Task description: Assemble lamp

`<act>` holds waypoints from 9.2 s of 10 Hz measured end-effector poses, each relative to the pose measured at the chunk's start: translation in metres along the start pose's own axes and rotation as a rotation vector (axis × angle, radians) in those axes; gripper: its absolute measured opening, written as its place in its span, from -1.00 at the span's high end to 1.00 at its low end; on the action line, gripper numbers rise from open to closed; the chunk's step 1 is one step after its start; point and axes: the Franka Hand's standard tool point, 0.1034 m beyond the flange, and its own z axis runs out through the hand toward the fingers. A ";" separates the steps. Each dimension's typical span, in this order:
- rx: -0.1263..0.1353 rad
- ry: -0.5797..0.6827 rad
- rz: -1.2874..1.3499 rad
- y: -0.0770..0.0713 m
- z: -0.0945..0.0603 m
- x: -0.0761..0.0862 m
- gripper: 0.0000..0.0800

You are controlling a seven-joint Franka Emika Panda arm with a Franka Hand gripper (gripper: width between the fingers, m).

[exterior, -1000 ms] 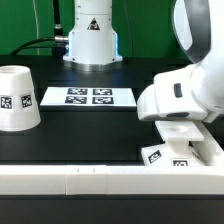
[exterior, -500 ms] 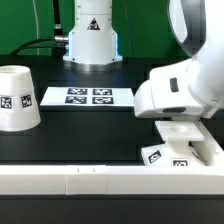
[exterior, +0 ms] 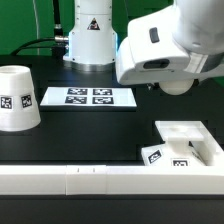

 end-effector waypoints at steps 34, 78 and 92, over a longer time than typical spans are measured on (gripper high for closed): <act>-0.208 1.205 -0.280 0.021 -0.129 0.045 -0.44; -0.154 0.768 -0.269 0.017 -0.092 0.043 -0.44; 0.453 0.717 1.052 0.008 -0.091 0.046 -0.45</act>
Offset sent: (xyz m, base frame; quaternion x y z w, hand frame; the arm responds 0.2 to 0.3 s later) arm 0.0000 0.0000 0.0000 0.0000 0.1296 0.0000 0.9916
